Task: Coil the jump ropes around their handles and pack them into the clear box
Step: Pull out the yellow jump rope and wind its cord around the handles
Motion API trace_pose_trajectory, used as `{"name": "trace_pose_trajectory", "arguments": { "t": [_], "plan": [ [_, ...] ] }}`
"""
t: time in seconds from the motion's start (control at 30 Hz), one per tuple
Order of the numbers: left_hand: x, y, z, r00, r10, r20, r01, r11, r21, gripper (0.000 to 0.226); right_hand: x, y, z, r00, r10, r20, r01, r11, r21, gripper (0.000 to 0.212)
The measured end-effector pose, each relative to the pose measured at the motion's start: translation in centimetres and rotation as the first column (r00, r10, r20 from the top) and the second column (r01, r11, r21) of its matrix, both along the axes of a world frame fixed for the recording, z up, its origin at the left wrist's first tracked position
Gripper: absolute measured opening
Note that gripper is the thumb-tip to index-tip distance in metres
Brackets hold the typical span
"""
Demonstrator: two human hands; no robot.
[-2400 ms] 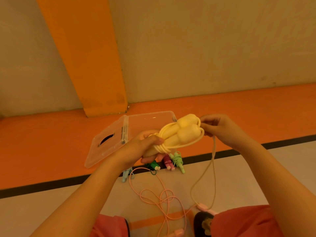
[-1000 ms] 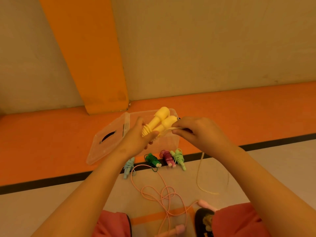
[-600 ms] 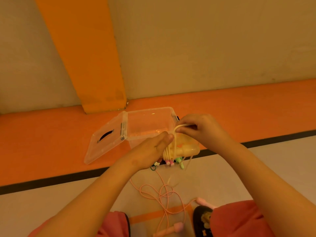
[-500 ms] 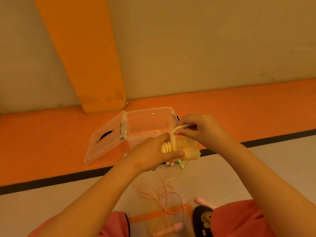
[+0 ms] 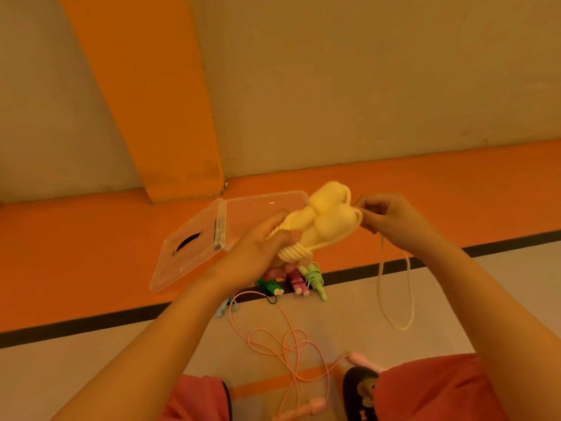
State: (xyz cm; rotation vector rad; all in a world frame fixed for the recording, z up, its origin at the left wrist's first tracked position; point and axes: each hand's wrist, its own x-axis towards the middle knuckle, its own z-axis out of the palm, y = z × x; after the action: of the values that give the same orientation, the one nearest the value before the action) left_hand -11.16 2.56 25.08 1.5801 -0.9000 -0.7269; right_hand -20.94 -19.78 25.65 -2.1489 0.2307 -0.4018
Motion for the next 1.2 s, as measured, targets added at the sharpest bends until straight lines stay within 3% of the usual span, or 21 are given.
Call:
{"name": "trace_pose_trajectory", "arguments": {
  "t": [0.27, 0.47, 0.53, 0.63, 0.73, 0.87, 1.0, 1.13, 1.2],
  "plan": [
    [1.9, -1.2, -0.8, 0.932, 0.058, -0.358, -0.161, 0.951, -0.264, 0.023, 1.0, 1.4, -0.4, 0.997, 0.053, -0.048, -0.059, 0.990, -0.125, 0.014],
    [3.2, -1.2, -1.0, 0.869, 0.213, -0.446, -0.330, 0.922, -0.203, 0.025, 1.6, 2.5, -0.9, 0.991, 0.079, -0.106, -0.108, 0.944, -0.312, 0.008],
    [3.8, -0.9, -1.5, 0.874, 0.316, -0.370, -0.382, 0.916, -0.120, 0.022, 1.5, 2.8, -0.7, 0.992, 0.065, -0.108, -0.106, 0.896, -0.432, 0.008],
    [4.1, -0.7, -2.0, 0.915, 0.389, -0.109, -0.386, 0.921, 0.051, 0.014, 1.5, 3.8, -0.2, 0.996, 0.058, -0.064, -0.085, 0.784, -0.615, 0.017],
    [3.4, -0.6, -1.7, 0.949, 0.251, 0.191, -0.288, 0.936, 0.204, 0.013, 1.6, 4.4, 0.1, 0.989, 0.136, 0.065, -0.051, 0.706, -0.707, 0.019],
    [2.5, -0.4, -1.5, 0.927, 0.011, 0.376, -0.136, 0.941, 0.309, 0.013, 1.9, 4.2, -0.4, 0.977, 0.209, 0.049, -0.123, 0.733, -0.669, 0.017],
    [1.5, -1.0, -2.4, 0.824, -0.186, 0.535, -0.103, 0.880, 0.464, 0.040, 2.3, 4.9, -1.2, 0.966, 0.258, -0.014, -0.218, 0.787, -0.577, 0.017],
    [1.0, -1.2, -2.8, 0.706, -0.161, 0.689, -0.232, 0.867, 0.441, 0.043, 2.1, 5.0, -1.1, 0.964, 0.261, -0.053, -0.253, 0.840, -0.480, 0.014],
    [0.8, -1.1, -2.6, 0.745, -0.176, 0.643, -0.186, 0.872, 0.453, 0.034, 1.9, 4.8, -0.9, 0.967, 0.238, -0.093, -0.255, 0.881, -0.398, 0.013]
  ]
}}
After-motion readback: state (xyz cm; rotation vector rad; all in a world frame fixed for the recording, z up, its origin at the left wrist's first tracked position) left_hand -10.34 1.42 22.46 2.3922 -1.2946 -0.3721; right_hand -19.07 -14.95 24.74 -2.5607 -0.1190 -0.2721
